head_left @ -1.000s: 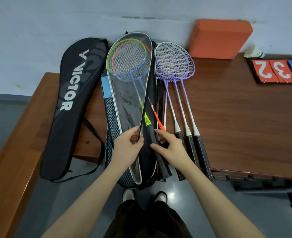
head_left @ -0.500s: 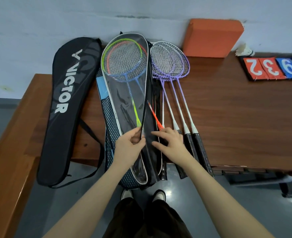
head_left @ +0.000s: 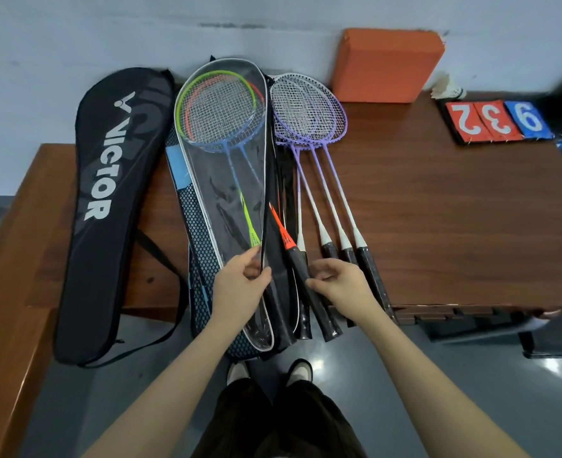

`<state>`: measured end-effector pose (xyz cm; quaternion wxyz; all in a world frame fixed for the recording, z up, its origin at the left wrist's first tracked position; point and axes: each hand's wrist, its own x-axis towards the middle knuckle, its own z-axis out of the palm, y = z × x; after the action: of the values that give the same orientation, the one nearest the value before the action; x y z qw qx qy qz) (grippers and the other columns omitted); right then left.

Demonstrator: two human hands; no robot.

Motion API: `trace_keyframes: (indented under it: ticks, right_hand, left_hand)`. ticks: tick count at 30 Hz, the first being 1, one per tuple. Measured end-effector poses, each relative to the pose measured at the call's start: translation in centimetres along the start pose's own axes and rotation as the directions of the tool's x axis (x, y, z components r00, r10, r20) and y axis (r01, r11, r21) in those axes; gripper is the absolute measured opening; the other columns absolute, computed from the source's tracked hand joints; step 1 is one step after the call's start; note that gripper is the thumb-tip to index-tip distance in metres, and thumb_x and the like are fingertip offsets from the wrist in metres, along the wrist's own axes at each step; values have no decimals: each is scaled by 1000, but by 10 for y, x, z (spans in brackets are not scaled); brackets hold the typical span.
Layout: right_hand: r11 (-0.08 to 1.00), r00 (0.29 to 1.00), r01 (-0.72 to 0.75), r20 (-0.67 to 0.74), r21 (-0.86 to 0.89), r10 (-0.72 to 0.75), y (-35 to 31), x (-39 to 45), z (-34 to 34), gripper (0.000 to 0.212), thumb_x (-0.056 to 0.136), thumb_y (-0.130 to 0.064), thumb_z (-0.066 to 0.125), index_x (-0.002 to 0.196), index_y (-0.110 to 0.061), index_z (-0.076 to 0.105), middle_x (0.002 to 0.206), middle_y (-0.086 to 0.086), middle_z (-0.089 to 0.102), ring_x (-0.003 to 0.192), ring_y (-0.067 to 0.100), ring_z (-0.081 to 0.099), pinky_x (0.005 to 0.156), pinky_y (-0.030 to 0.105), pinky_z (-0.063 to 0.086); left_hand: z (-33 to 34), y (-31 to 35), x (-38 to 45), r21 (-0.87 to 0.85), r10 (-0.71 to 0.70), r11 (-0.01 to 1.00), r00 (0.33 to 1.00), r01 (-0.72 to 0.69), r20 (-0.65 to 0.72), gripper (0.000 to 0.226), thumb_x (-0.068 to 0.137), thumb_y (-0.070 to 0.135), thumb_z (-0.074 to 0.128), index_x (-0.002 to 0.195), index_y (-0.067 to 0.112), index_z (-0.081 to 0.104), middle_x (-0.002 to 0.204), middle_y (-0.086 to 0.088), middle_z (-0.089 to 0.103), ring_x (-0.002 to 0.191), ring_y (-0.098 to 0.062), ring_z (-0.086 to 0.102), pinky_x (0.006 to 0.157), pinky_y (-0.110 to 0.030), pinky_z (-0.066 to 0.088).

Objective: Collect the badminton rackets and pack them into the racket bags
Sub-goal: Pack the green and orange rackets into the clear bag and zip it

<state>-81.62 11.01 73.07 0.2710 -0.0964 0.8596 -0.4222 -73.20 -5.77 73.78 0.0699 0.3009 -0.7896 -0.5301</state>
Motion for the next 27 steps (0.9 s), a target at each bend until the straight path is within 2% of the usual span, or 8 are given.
trace_keyframes:
  ticks: [6,9,11,15,19,21,24,27]
  right_hand:
    - [976,1000,-19,-4,219,21,-13,-7,8,29,76,-12,76,103,-6,69,79,2,67,70,6,62,65,8,49]
    - [965,999,-32,31,261,25,-16,-9,20,30,74,-10,77,102,-4,69,72,0,65,63,1,60,64,10,48]
    - [954,999,-24,40,299,13,-16,-10,25,27,75,-7,76,101,-3,70,72,-1,64,59,-4,58,63,12,47]
    - [950,992,15,118,311,-54,-11,-10,22,22,81,-18,72,103,-22,72,106,1,59,99,12,60,92,31,48]
    - [881,955,-90,293,465,-57,-7,-16,13,31,89,-16,62,118,-27,65,120,2,65,114,17,59,100,29,44]
    - [829,934,-169,355,534,-39,-5,-17,14,34,90,-16,60,121,-28,63,111,4,68,105,22,61,93,34,43]
    - [720,937,-220,347,658,-31,-8,-19,16,35,87,-4,58,119,-17,65,80,0,62,72,13,55,68,25,38]
    - [677,943,-211,328,705,-48,-22,-19,17,32,82,2,60,112,-9,66,68,0,56,62,10,51,59,23,36]
  left_hand:
    - [2,1,-1,14,2,1000,1000,-2,2,48,82,15,67,127,21,55,93,11,62,82,5,59,75,-1,40]
    - [-2,4,-1,-107,-15,994,1000,17,20,44,83,12,65,126,19,57,93,7,70,84,-10,66,86,-34,53]
    - [-8,8,-2,-194,-34,980,999,36,11,39,85,7,63,123,14,60,87,3,72,78,-13,68,80,-40,56]
    - [-23,20,-6,-398,-74,915,997,61,-18,35,86,-1,60,121,5,59,95,-7,70,66,0,64,59,-13,52]
    - [-31,27,-7,-536,-64,843,998,50,-9,35,85,-4,60,117,7,60,92,-3,72,81,-10,67,71,-23,57]
    - [-31,28,-7,-567,-73,822,997,59,-3,34,84,-5,60,115,8,61,83,3,73,77,-9,67,68,-23,57]
    - [-30,27,-9,-527,-73,848,997,49,-24,34,84,-3,62,116,8,60,81,1,70,74,-9,67,67,-21,55]
    - [-31,28,-9,-422,-22,906,999,0,-48,33,85,2,62,116,12,61,84,-3,68,78,-12,67,72,-25,56]
